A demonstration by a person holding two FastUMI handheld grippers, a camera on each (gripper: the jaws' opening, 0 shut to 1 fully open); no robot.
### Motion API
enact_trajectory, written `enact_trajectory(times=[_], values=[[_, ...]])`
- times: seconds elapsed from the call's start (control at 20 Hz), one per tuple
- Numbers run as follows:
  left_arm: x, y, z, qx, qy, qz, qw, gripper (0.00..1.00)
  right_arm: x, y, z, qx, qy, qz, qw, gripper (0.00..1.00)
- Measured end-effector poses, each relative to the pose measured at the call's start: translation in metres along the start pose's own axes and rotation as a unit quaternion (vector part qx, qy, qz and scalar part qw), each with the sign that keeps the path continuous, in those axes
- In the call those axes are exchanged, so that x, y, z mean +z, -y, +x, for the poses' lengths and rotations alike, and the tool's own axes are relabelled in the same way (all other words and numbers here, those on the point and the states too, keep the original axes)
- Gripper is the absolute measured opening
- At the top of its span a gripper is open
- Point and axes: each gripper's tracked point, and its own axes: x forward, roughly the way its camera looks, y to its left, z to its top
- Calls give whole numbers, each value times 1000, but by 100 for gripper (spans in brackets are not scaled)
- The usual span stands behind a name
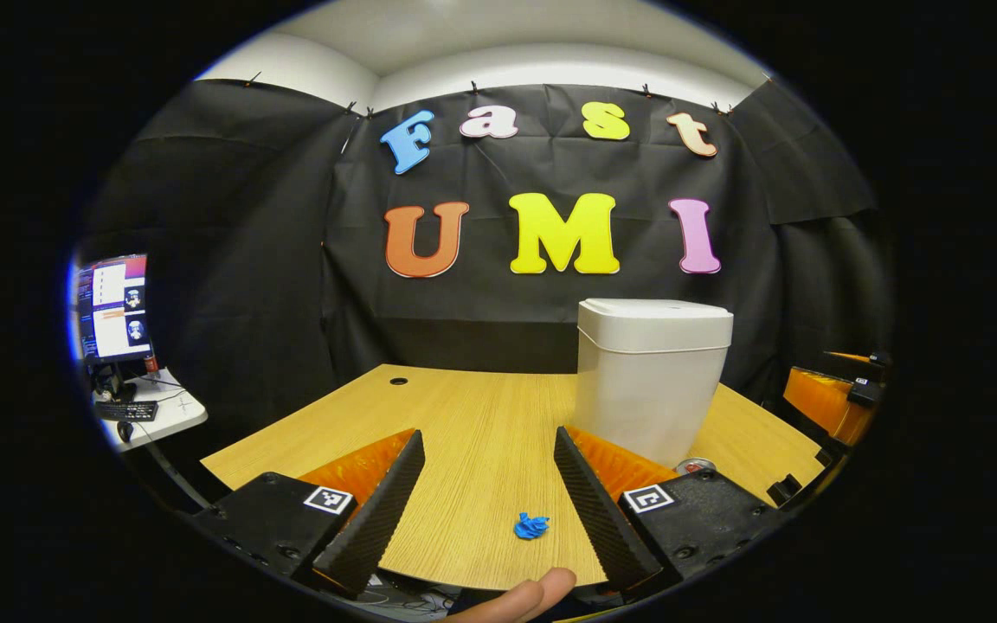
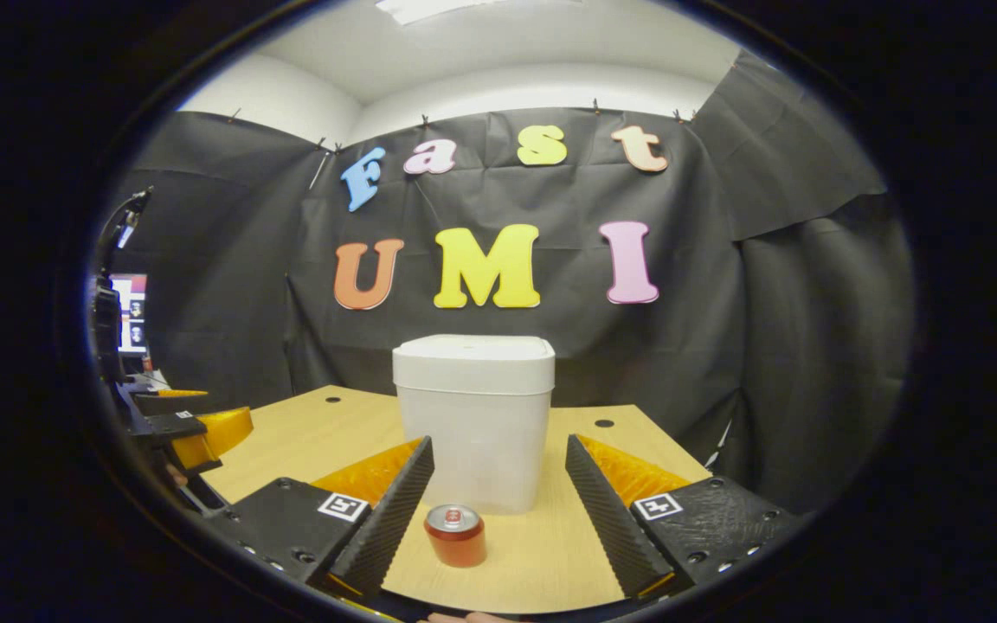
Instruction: Press the lid of the desktop garbage bin to open it, pick up the crumpled paper on the desktop and throw it into the bin, then pick up the pop can on the desktop and drop it into the bin, and finally close the garbage bin lid.
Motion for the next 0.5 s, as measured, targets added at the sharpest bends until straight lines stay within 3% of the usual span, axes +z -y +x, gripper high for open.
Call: enact_trajectory(times=[0.5], values=[[-9,0,4,5,-13,6,1000,98,13,-10,31,1,7,4,1000,94]])
